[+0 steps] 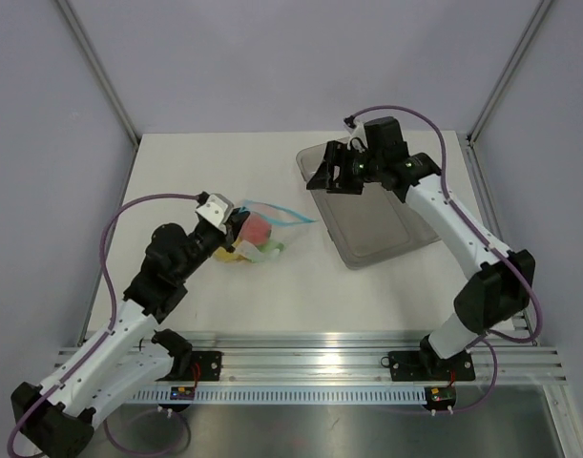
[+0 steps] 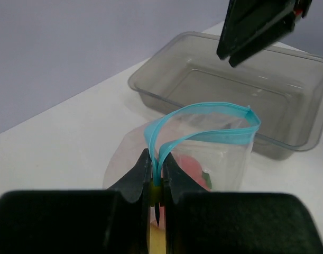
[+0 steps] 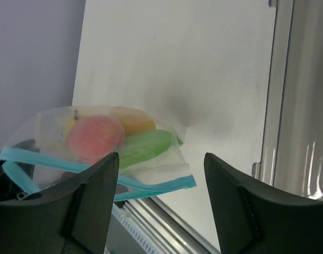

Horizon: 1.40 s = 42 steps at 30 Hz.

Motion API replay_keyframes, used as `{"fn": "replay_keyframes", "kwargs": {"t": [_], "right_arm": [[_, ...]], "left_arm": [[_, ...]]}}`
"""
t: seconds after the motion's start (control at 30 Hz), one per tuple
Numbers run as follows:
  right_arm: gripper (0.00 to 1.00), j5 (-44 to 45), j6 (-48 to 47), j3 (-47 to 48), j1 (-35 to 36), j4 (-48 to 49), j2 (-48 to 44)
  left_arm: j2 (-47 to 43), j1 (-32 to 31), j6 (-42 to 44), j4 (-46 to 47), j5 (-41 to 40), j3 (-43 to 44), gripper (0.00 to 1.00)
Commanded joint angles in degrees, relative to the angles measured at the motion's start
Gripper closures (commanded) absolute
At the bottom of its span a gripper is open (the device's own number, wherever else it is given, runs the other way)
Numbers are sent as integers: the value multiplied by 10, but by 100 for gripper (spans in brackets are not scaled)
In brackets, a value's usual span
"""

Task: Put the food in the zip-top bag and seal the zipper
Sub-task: Adjust the zipper food storage bag at the center of the board.

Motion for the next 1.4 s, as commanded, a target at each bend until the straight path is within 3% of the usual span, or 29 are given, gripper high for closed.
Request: {"fn": "replay_keyframes", "kwargs": {"t": [0.0, 0.2, 0.37, 0.63, 0.9, 1.17, 1.3, 1.37], "right_arm": [[27, 15, -135, 3, -2, -12, -80], [31, -53, -336, -25, 2, -12, -124], [18, -58, -462, -145, 56, 107, -212], [14, -58, -513, -156, 119, 128, -208], [11, -112, -542, -87, 138, 56, -165], [10, -75, -564, -60, 176, 40, -109], [14, -79, -569, -35, 180, 12, -85], [21, -76, -570, -34, 185, 9, -81]], "left_arm": [[35, 19, 18, -30, 171, 60, 100], [87, 48, 30, -73, 274, 112, 100], [116, 56, 50, -116, 308, 145, 100], [140, 69, 49, -138, 331, 166, 100], [147, 70, 52, -154, 331, 177, 100], [143, 70, 52, -149, 335, 173, 100], [142, 69, 53, -152, 331, 173, 100], [142, 70, 53, -153, 333, 176, 100]]}}
